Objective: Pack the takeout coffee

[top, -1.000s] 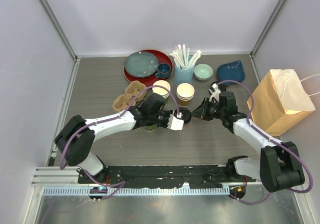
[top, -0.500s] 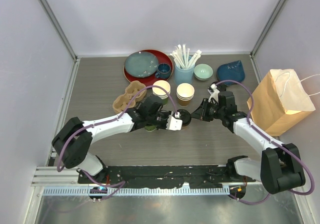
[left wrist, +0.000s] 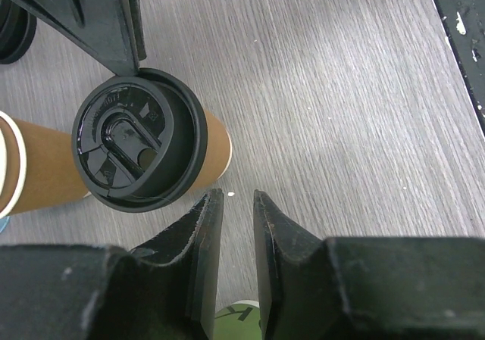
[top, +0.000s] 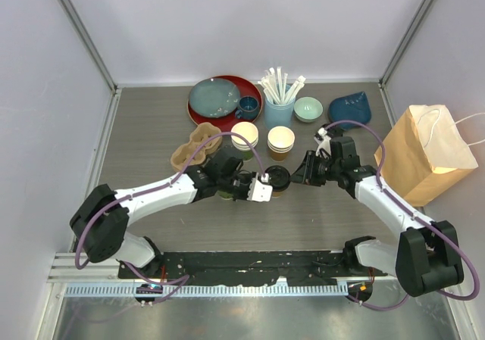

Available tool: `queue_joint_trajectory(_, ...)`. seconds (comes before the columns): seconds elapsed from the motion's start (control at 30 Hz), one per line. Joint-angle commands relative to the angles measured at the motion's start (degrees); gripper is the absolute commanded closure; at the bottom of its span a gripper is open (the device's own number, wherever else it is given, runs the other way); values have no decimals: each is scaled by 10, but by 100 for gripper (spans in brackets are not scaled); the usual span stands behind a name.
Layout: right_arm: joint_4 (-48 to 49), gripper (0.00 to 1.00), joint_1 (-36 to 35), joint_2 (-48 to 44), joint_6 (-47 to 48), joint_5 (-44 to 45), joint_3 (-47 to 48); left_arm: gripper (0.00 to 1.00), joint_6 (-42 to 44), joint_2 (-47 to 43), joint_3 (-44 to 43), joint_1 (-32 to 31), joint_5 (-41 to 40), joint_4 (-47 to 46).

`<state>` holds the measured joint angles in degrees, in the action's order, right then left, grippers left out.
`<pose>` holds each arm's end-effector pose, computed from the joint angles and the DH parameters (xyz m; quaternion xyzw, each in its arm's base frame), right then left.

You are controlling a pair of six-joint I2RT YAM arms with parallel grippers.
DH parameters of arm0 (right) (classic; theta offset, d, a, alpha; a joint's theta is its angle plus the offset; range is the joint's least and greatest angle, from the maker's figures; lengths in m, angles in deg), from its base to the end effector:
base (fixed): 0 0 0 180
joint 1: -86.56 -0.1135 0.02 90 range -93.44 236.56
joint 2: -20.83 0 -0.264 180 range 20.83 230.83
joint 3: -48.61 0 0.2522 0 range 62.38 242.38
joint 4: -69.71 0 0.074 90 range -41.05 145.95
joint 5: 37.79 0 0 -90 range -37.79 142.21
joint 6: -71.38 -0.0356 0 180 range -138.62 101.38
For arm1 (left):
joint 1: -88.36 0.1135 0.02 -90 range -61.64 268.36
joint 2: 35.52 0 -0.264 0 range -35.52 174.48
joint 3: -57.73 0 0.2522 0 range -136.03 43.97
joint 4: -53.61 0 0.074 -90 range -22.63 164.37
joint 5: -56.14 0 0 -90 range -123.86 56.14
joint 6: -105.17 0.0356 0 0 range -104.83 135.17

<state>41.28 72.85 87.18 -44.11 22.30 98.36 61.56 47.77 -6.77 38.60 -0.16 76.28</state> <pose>0.2191 0.0717 0.2091 -0.0066 0.8981 0.3486 0.2681 0.1823 -0.2460 0.2259 0.7288 0.4943 -0.2757 0.3854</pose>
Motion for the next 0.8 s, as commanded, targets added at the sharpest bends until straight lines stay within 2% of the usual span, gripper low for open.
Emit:
queue_joint_trajectory(0.0,-23,68,-3,-17,17,10,50,73,17,-23,-5,-1,-5,8)
queue_joint_trajectory(0.17,-52,58,-3,-15,40,34,95,73,30,-21,-4,2,-5,2)
queue_joint_trajectory(0.5,-9,57,-4,98,114,-12,176,70,50,0,6,1,-4,-28)
queue_joint_trajectory(0.63,5,57,-17,120,107,-21,174,70,58,13,17,2,-20,-48)
queue_joint_trajectory(0.77,23,63,-19,102,85,-13,136,70,56,21,23,7,-37,-78)
